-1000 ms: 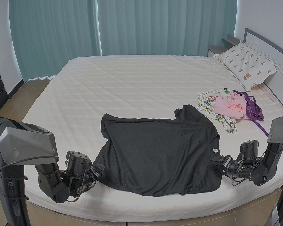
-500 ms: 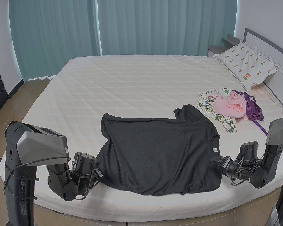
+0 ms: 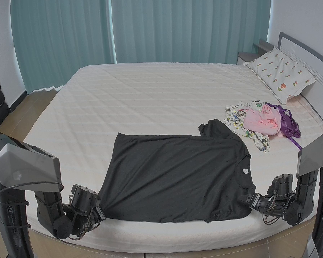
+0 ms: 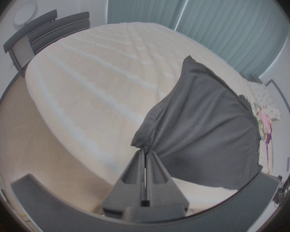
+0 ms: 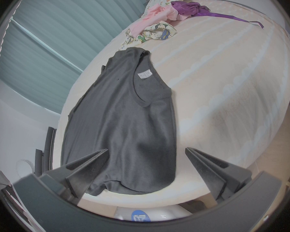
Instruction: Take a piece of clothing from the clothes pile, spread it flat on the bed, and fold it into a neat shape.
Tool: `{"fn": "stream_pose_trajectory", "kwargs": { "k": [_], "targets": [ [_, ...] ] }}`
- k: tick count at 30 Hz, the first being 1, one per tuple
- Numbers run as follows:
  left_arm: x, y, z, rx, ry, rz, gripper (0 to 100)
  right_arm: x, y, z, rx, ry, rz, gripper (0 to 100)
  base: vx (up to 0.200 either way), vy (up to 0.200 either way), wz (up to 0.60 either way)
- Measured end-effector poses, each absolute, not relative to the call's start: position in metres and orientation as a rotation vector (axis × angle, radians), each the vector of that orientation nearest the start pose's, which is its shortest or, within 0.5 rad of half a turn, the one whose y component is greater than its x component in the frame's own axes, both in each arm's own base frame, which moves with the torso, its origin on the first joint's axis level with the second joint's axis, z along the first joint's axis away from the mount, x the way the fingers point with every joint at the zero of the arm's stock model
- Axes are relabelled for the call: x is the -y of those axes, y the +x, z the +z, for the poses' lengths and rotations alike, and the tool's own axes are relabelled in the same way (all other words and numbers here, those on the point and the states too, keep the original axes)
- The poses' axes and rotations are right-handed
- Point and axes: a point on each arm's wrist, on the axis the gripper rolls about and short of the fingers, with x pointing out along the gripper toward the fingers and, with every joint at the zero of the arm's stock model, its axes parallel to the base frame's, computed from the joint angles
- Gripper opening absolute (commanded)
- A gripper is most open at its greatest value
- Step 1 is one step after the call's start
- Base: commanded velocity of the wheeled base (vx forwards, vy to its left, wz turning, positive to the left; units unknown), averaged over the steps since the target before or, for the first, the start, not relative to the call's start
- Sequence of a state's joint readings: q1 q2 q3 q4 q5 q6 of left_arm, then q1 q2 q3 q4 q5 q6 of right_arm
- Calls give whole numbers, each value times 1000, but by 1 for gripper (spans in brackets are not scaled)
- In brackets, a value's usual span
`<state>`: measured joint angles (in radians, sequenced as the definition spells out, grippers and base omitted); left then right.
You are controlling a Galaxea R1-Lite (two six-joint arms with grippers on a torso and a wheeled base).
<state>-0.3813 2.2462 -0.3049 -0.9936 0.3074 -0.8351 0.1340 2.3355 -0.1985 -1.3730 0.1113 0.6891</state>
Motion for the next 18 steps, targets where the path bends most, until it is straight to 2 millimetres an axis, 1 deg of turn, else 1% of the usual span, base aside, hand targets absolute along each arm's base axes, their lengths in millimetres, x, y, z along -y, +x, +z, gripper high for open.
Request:
{"fn": "stream_pose_trajectory", "kwargs": {
  "k": [3,7,12,13,16,18],
  "targets": [
    [85,229,-37,-878,-435,305,0,-35,245,-49,-839,617,-46,100,0,0,0],
    [84,225,-36,-885,-428,308,0,-33,245,-55,-844,611,-53,100,0,0,0],
    [83,225,-38,-891,-421,311,0,-33,253,-57,-759,611,-25,100,0,0,0],
    [83,225,-38,-892,-419,310,0,-33,253,-58,-760,609,-24,0,0,0,0],
    [84,227,-40,-888,-421,308,0,-34,253,-64,-773,605,-23,0,0,0,0],
    [84,229,-40,-877,-429,305,0,-35,258,-65,-758,608,-13,0,0,0,0]
  ]
}}
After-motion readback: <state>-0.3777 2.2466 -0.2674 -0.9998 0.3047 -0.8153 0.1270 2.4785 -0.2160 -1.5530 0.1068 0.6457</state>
